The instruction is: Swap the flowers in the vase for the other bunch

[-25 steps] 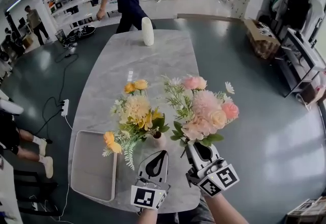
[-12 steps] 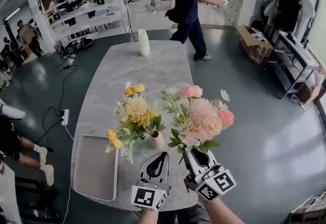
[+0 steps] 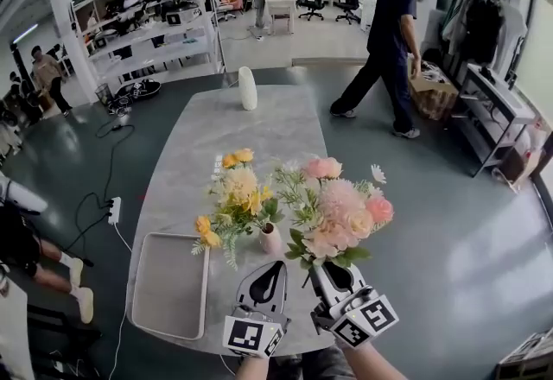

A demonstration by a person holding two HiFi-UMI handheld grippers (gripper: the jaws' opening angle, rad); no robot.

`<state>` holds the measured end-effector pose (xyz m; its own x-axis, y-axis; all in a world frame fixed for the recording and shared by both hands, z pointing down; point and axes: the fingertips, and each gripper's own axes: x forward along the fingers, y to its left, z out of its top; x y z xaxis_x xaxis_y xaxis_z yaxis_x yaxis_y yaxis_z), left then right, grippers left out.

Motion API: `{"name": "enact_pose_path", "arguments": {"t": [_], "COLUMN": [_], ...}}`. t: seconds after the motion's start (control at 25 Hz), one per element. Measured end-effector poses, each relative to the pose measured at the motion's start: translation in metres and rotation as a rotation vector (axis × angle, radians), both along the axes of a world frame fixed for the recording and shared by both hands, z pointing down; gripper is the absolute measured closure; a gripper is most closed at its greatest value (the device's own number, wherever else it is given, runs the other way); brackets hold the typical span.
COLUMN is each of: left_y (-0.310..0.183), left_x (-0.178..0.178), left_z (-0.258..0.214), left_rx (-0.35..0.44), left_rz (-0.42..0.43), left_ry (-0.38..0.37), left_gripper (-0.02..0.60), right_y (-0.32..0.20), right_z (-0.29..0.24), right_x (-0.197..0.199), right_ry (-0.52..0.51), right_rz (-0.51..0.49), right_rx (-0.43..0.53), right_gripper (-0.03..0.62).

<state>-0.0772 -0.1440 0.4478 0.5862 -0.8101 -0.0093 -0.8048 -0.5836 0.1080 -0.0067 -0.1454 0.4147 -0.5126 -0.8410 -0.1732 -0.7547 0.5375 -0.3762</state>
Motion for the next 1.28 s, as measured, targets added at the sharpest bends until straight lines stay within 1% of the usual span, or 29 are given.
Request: {"name": "enact_pose_path", "arguments": {"t": [0.24,0.52,0.68,0.92,1.12,1.28], "left_y": [0.009,0.017,0.019,0.022,0.022,0.022], "left_x": [0.004,-0.004,0.001,-0.004,-0.004,-0.009], "left_z": [-0.006,-0.017,-0.024,-0.029,-0.037,-0.042], "left_rx": [0.014,0.031,0.04,0.049,0.061,0.06], "left_rz": [0.004,0.004,0.001,0.002,-0.019,-0.059], "left_ry": [0.009,0.018,0.03,0.046,0.044,0.035], "left_gripper": [0.568,0.568,0.568,0.568,0.568,0.568], "right_y": [0.013,0.026,0.031,0.038,0.037,0.035], "right_z": [-0.008,-0.015,-0.021,-0.028,-0.031,-0.037], "right_x": [0.003,-0.004,0.001,-0.005,-0.004,-0.003], "right_ry": [0.0,-0.017,-0.013,-0.004,-0.018,-0.037], "right_rz": [-0.003,0.002,-0.002,-0.013,-0.031,-0.059], "right_rx": [0.016,0.016,0.024,0.035,0.037,0.035], "right_gripper": [0.525,0.525,0.525,0.525,0.525,0.525]}}
